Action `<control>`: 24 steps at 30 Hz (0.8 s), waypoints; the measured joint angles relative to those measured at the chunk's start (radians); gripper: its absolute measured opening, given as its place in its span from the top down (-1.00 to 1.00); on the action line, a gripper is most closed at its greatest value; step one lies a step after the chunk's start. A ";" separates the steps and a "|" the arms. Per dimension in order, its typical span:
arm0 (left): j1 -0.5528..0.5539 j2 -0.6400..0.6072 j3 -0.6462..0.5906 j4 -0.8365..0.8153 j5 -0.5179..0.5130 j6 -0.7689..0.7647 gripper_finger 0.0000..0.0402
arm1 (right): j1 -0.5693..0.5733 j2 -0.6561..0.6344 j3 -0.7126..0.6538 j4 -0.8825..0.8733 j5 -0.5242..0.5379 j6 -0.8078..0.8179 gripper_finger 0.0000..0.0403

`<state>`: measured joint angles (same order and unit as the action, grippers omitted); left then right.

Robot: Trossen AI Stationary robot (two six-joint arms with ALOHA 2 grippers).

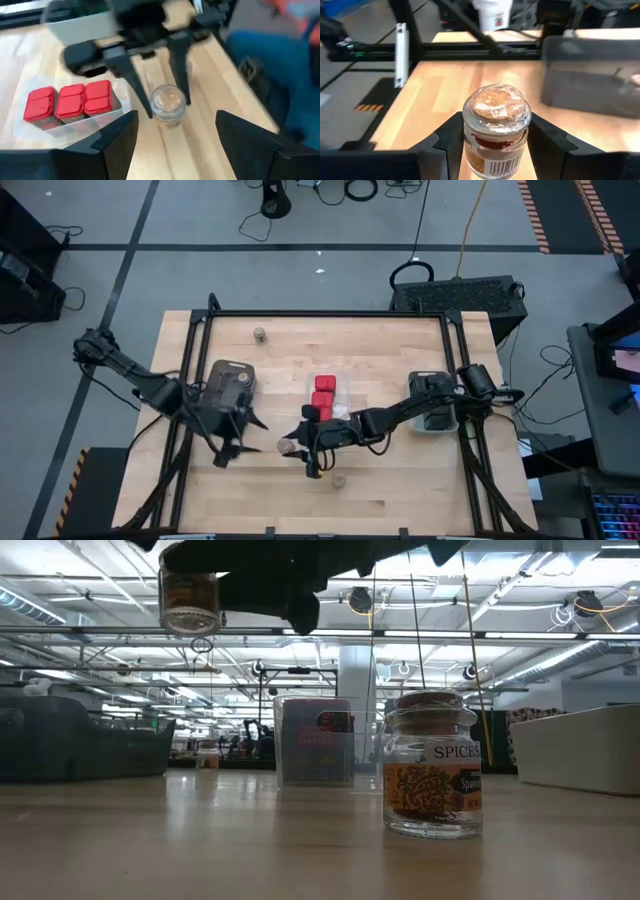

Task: Sort spices by type
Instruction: Put the brown seasoning can into the black bin

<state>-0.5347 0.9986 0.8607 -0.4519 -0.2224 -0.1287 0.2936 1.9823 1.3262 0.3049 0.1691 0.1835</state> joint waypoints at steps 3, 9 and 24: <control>-0.020 0.090 0.028 0.003 0.005 0.131 -0.35 | -0.013 0.000 0.000 -0.016 -0.079 0.007 0.20; -0.051 0.256 0.052 -0.002 0.001 0.399 -0.35 | -0.013 0.000 0.000 -0.020 -0.169 -0.019 0.20; -0.055 0.334 0.129 0.033 0.010 0.438 -0.35 | -0.013 0.040 0.000 -0.006 -0.253 -0.013 0.20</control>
<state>-0.5896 1.3328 0.9894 -0.4185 -0.2121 0.3095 0.2810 2.0224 1.3257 0.2989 -0.0844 0.1701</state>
